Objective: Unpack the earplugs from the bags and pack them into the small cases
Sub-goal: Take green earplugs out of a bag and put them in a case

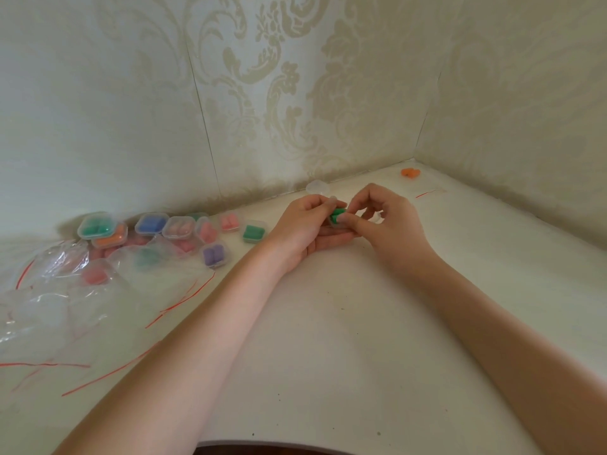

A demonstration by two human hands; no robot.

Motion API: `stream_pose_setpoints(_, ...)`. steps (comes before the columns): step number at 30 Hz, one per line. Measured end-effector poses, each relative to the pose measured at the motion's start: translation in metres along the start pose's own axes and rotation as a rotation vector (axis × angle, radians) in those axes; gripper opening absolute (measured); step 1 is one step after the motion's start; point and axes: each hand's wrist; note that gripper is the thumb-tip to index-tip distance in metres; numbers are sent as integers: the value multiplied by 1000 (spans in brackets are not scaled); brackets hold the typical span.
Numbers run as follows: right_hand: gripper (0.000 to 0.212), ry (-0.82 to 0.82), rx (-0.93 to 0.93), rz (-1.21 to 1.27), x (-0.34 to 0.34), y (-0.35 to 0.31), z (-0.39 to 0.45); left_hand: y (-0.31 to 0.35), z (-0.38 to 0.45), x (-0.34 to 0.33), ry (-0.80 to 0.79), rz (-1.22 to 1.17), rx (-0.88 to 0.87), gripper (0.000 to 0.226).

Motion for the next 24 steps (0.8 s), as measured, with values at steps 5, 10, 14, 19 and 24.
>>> stream_pose_setpoints(5, 4, 9, 90, -164, -2, 4, -1, 0, 1, 1, -11, -29, 10, 20)
stream_pose_setpoints(10, 20, 129, 42, -101, -7, 3, 0, 3, -2, 0, -16, -51, 34, 17)
stream_pose_setpoints(14, 24, 200, -96, 93, -8, 1, 1, 5, -3, -2, -4, -87, 55, 25)
stream_pose_setpoints(19, 17, 158, -26, 182, -10, -5, -5, 7, -2, 0, 22, -118, 111, 46)
stream_pose_setpoints(24, 30, 23, 49, 26, -7, -2, -8, 7, 0, 1, -25, -107, 116, 31)
Point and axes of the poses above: each hand's wrist, its own z-axis towards the middle knuckle, its own x-axis out of the back of the hand, y = z × x, and after that the axes turned 2 degrees about y, right-handed
